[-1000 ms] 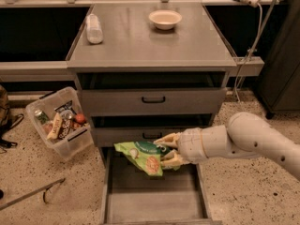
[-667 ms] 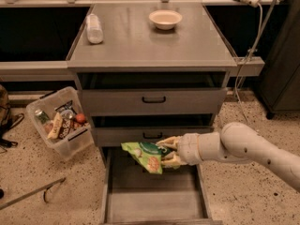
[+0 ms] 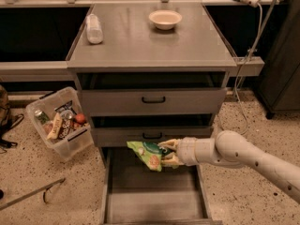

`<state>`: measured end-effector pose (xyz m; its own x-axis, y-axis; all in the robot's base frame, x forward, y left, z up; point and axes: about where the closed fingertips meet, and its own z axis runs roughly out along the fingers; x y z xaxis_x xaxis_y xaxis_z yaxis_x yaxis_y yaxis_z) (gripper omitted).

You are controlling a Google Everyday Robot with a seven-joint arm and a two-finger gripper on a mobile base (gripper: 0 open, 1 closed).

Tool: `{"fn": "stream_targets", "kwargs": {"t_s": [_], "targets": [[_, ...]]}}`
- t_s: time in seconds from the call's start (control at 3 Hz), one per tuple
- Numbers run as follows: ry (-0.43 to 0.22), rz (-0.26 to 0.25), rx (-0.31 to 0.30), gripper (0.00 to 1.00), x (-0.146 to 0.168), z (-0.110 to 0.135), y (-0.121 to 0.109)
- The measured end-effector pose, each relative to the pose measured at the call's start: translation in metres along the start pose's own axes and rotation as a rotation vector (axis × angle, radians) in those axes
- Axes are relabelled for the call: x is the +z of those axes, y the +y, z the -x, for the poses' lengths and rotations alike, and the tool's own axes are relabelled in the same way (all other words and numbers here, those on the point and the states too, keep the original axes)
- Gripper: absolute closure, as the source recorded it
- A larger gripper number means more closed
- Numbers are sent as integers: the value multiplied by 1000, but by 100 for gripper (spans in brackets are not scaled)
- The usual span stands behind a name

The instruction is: Place green rice chip bag into bottom drawer

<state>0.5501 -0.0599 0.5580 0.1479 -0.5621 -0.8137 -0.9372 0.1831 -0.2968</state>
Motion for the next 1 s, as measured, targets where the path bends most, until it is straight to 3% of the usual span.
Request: {"fn": "stream_targets", "kwargs": {"t_s": [0.33,1.0], "targets": [[3,-3,7,100,11,-17,4],[130,-44,107,100,62,-140,23]]}}
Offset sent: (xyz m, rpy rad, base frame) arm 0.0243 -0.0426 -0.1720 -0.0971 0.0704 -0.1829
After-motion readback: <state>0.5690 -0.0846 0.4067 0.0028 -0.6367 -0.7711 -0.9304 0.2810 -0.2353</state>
